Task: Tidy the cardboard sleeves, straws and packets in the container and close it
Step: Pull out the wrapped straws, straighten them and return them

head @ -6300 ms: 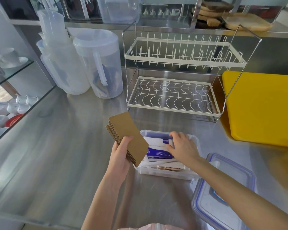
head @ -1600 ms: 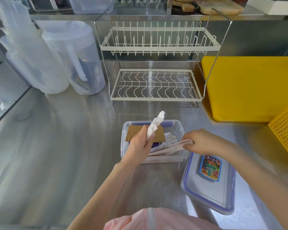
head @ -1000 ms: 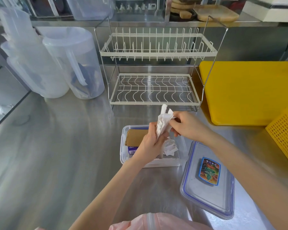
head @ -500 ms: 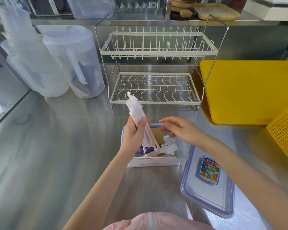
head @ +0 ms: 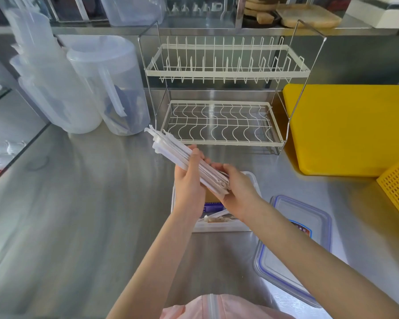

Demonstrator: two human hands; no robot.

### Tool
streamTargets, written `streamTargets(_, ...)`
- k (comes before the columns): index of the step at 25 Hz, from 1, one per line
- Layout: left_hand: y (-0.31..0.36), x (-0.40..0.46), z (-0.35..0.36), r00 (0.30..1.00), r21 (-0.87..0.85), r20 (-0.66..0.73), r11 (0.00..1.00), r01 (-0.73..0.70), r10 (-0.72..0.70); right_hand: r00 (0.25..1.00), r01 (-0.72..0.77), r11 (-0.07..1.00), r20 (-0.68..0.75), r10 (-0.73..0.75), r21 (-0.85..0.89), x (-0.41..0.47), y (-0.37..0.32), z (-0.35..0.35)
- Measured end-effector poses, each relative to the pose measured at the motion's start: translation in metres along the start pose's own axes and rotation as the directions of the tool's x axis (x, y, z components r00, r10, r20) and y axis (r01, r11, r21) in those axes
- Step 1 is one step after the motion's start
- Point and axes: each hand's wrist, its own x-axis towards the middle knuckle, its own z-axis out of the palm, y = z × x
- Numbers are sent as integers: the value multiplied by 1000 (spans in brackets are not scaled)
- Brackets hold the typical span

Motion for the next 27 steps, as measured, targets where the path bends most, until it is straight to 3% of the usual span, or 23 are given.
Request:
streamTargets(3, -3, 1, -5, 999, -1, -14, 999, 39, -39, 994, 31, 988, 105, -15, -152, 1, 3, -1)
streamTargets(5, 2, 7, -13, 999, -36, -41, 999, 26, -28, 984, 170, 914, 117, -136, -368, 0, -2, -13)
streamTargets(6, 5, 9, -18, 998, -30, -54, 999, 20, -21, 961, 272, 773, 123, -247, -572, 1, -7, -24)
streamTargets(7, 6, 10, -22, 998, -10, -63, 1000, 21, -22, 926, 325, 515, 155, -345, -794, 4, -12, -36)
streamTargets(8, 6, 10, -27, 997, 24, -70, 999, 32, -30, 904, 298, 187, 214, -371, -936, 6, -16, -47)
streamTargets(9, 5, 9, -31, 996, 61, -75, 997, 48, -44, 912, 233, -112, 257, -319, -966, 10, -19, -56)
streamTargets(10, 4, 8, -34, 995, 94, -79, 993, 64, -57, 933, 180, -328, 266, -240, -927, 13, -19, -63)
streamTargets(11, 2, 7, -36, 995, 124, -80, 989, 77, -67, 953, 155, -477, 259, -160, -865, 15, -16, -68)
streamTargets(13, 0, 5, -38, 994, 170, -74, 981, 89, -77, 970, 178, -639, 243, -14, -748, 19, -8, -71)
streamTargets(16, -2, 2, -41, 993, 201, -68, 974, 105, -93, 959, 213, -736, 283, 29, -643, 28, 5, -74)
streamTargets(20, -2, 1, -45, 990, 243, -87, 962, 125, -107, 945, 201, -767, 326, -11, -609, 34, 11, -78)
streamTargets(24, -2, 2, -46, 994, 363, -59, 925, 108, -92, 933, 268, -652, 359, -7, -709, 23, -8, -78)
streamTargets(27, -1, 3, -42, 998, 653, 44, 757, 11, -52, 945, 296, -461, 328, 11, -837, 6, -31, -69)
